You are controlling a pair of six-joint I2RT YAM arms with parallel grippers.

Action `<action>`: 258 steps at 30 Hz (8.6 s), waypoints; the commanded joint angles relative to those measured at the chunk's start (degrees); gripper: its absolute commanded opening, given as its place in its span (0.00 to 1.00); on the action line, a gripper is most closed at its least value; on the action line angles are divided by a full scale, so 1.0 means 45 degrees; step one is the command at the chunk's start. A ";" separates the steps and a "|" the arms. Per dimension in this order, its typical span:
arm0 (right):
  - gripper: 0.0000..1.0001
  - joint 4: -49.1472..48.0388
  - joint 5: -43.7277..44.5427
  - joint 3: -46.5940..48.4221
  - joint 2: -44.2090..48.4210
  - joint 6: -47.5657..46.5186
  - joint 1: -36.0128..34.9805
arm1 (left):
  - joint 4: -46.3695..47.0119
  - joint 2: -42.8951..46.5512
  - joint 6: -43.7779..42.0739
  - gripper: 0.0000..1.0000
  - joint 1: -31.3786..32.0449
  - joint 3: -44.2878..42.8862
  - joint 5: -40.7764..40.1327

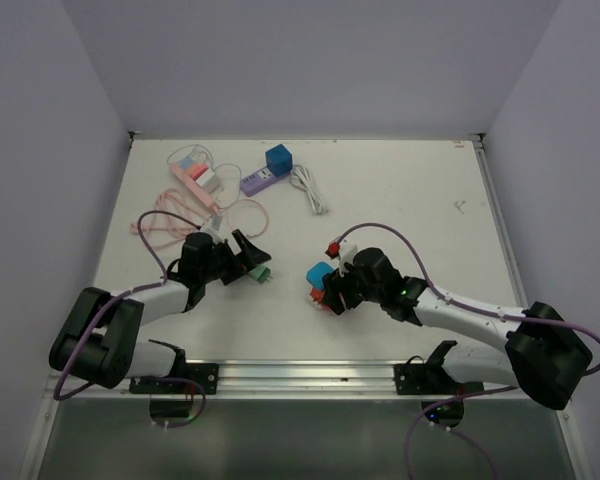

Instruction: Pull the plug off the socket

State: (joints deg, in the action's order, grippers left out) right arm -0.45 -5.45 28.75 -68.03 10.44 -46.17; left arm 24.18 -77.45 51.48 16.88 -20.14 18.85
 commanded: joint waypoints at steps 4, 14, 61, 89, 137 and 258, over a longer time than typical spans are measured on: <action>0.00 -0.0292 0.0274 0.1168 -0.0351 -0.0795 0.0007 | -0.2461 0.1915 -0.1730 1.00 0.0289 -0.1263 -0.0944; 0.34 -0.0407 0.0177 0.1697 -0.1308 -0.1382 0.0007 | -0.3811 0.1899 -0.2983 1.00 0.1735 -0.2807 -0.0596; 0.99 -0.0543 0.2696 -0.2717 0.5958 0.7933 0.0787 | -0.6390 -0.2516 -0.5523 0.79 0.5329 -0.7223 0.0675; 0.99 -0.7106 -0.0643 -0.4416 0.1740 1.0766 0.3034 | -0.3931 -0.0955 -0.3826 0.00 0.5799 -0.6697 -0.0185; 0.82 -1.0508 -0.3321 -0.2289 -0.0137 0.9439 0.3523 | -0.3911 0.1215 -0.4312 0.00 0.5174 -0.5817 -0.2042; 0.00 0.3479 0.0333 0.3571 0.0432 -0.0072 0.2625 | -0.3497 -0.0661 -0.1852 1.00 0.3103 -0.4157 -0.0733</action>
State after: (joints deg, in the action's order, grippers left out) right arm 18.06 -2.68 40.58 -65.32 12.43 -33.06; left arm 9.06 -84.20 41.45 31.14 -38.02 15.79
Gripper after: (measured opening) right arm 0.669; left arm 0.993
